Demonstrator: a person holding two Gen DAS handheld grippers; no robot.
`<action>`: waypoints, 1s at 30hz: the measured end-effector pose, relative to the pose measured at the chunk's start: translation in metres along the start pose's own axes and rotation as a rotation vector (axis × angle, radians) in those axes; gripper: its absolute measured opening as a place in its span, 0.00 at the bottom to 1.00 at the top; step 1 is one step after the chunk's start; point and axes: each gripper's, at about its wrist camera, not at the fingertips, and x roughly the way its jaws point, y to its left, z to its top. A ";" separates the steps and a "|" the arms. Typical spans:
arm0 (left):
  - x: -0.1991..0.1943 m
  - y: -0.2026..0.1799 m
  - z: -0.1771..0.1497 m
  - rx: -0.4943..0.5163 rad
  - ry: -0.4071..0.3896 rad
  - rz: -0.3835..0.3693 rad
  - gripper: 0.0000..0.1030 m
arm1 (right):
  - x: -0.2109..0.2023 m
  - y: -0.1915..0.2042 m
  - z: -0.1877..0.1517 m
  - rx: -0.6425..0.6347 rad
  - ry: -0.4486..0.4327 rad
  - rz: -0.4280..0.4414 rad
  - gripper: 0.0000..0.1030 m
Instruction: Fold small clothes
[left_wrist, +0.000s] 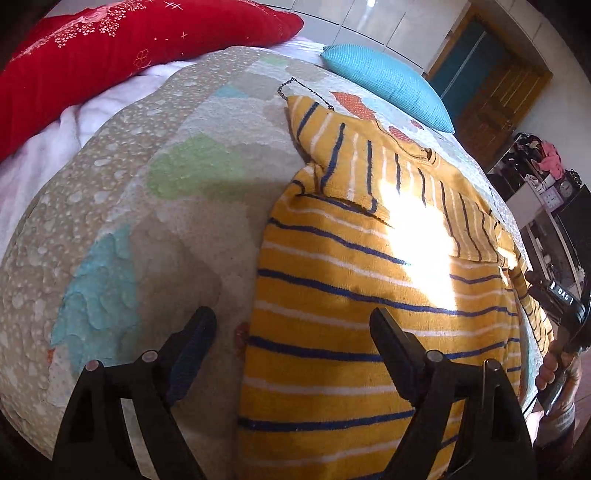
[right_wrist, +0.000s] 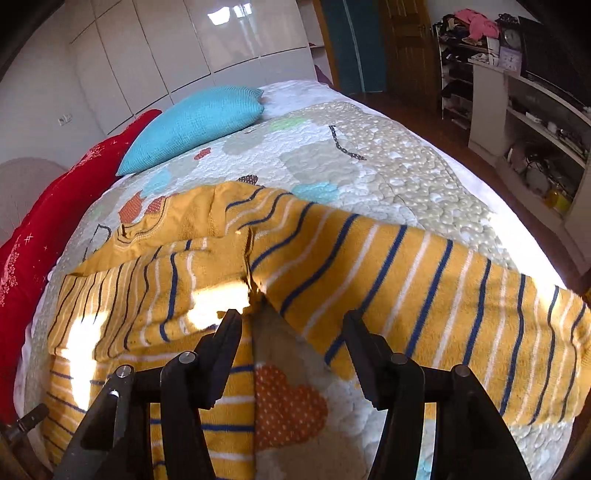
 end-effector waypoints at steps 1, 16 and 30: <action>0.002 -0.002 0.000 0.007 -0.001 -0.013 0.49 | -0.002 -0.002 -0.006 0.000 0.008 -0.003 0.60; -0.073 0.032 -0.012 -0.096 -0.087 0.028 0.69 | -0.061 -0.089 -0.081 0.263 -0.027 0.017 0.63; -0.056 0.001 -0.027 -0.101 0.002 -0.048 0.69 | -0.098 -0.207 -0.102 0.670 -0.196 0.007 0.70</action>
